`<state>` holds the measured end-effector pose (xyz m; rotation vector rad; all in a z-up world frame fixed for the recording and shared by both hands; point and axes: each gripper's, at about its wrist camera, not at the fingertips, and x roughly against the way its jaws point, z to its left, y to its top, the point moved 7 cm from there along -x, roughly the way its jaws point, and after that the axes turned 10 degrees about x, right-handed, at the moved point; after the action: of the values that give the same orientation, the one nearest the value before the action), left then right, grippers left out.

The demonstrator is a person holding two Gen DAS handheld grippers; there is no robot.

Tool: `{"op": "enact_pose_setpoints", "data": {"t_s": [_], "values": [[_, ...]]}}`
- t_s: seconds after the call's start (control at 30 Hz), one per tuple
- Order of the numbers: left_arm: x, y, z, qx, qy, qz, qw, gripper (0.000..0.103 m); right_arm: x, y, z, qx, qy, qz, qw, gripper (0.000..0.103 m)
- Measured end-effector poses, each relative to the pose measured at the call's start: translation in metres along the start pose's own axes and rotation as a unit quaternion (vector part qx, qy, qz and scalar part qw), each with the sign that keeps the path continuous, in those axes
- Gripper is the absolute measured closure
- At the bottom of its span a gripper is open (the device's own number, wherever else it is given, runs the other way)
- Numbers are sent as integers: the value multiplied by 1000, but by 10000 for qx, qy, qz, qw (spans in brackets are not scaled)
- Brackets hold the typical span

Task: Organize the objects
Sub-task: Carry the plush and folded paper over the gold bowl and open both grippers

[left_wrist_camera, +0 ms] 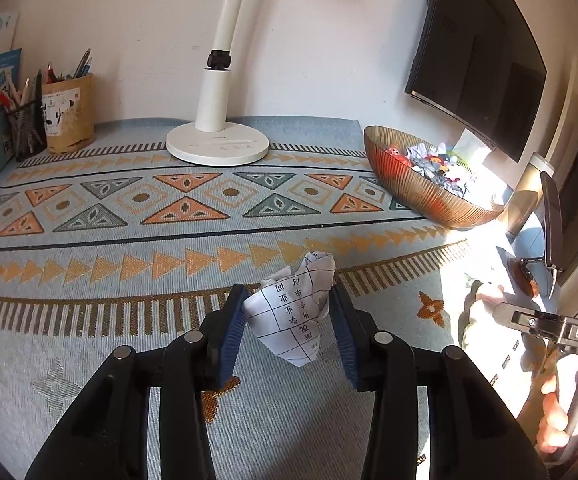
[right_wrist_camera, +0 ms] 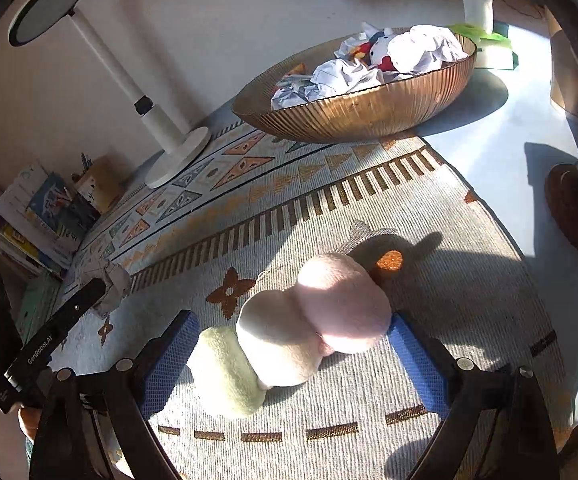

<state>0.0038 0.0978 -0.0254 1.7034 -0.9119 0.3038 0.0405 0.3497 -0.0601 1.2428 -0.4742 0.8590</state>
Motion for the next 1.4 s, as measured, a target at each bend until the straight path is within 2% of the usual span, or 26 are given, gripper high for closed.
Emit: {"op": "enact_pose_setpoints", "data": {"t_s": [0.13,0.2,0.27,0.43,0.63,0.67,0.7,0.73,0.8,0.87,0.93,1.0,1.03,1.1,1.17,1.23,1.37,1.4], "values": [[-2,-1,-1,-24,-38,74,10000,64,-20,19,45,1027,187,40,9945,6],[-2,-1,-2,-29,-92,74,9999,64,-13,23,57,1427,-45,-178,9896,6],[-1,-2,-2,-31,-125,80,9999,64,-6,23,49,1426,-413,-218,9887,6],[-1,-2,-4,-31,-235,104,9997,64,2,0,39,1183,-549,40,9914,6],[0,-2,-3,-5,-226,59,9997,64,-11,-19,36,1119,-1149,318,9865,6],[0,-2,-3,4,-222,62,9997,64,-10,-19,35,1108,-1241,278,9857,9],[0,-2,-3,9,-217,67,9997,64,-10,-18,38,1159,-1271,238,9848,18],[0,-1,-2,10,-211,69,9998,64,-11,-17,41,1248,-1272,221,9838,24],[0,-1,-2,8,-201,60,9998,64,-10,-18,50,1354,-1168,194,9837,45],[1,-1,-2,4,-171,42,9998,64,-9,-18,55,1462,-1269,150,9810,47],[1,0,-2,-9,-119,0,9999,64,-5,-15,59,1472,-1051,117,9834,51],[0,2,-5,-60,-49,45,10000,64,9,-3,61,1303,-558,-49,9899,57],[-2,3,-9,-109,-45,114,9999,64,18,7,59,1251,-449,-195,9909,57],[0,13,-21,-282,-56,120,9995,64,38,33,51,1272,-582,-516,9888,57],[5,31,-41,-503,-152,-42,9986,64,58,65,39,1250,-797,-881,9850,57],[3,52,-66,-730,-307,-147,9967,64,71,101,25,1125,-831,-1194,9829,57],[-26,89,-112,-1052,-595,-138,9926,64,74,166,-10,620,-841,-1555,9823,57],[-38,97,-121,-1064,-627,-135,9922,64,70,179,-20,404,-735,-1591,9837,57]]}}
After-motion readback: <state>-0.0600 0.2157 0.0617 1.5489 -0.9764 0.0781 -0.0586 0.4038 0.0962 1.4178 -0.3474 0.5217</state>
